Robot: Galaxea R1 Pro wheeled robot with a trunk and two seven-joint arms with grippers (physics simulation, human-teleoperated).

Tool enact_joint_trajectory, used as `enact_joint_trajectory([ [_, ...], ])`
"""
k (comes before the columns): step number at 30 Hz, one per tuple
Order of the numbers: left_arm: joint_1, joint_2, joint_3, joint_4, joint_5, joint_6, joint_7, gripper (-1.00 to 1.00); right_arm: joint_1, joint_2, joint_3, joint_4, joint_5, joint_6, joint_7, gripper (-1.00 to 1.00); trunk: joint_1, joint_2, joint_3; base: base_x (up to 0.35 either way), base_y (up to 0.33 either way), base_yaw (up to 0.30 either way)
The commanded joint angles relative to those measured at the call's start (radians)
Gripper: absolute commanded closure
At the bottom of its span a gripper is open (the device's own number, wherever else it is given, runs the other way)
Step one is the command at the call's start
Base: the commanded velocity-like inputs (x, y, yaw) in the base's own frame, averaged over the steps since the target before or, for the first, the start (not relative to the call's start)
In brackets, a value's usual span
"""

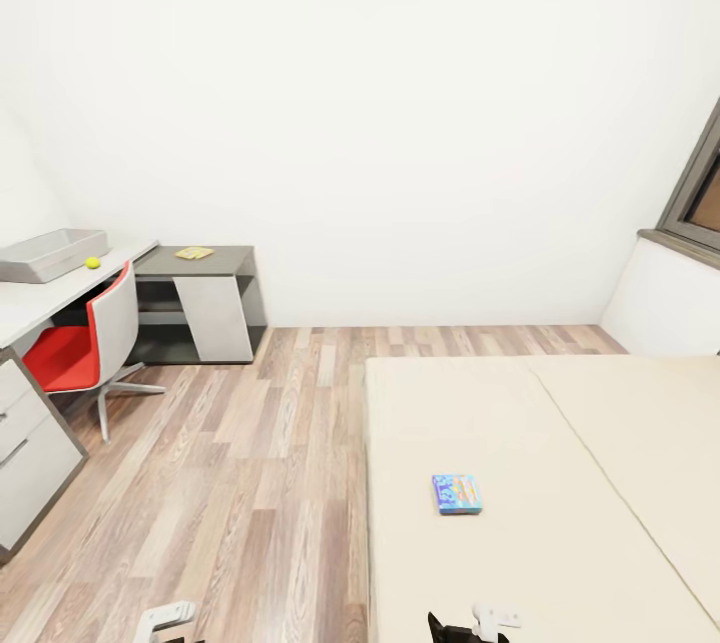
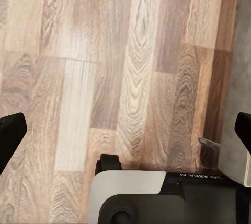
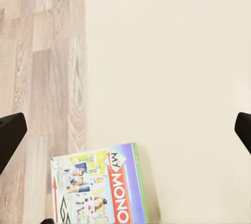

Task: Put all the toys in the child's room - the three board games (two on the bed and one on the table), the two jigsaw puzzles on the table, and the tennis ball on the table - inside the toy box on the table in the child's room.

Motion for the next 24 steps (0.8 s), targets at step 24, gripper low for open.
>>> enact_joint_trajectory([
  [24,0.0,0.0,0.004,0.001,0.001,0.001,-0.004,-1.0,-0.001,0.001,-0.005,0.001,-0.011,-0.003,0.01,-1.0,0.001,-0.002,-0.002,0.0,0.107,0.0],
])
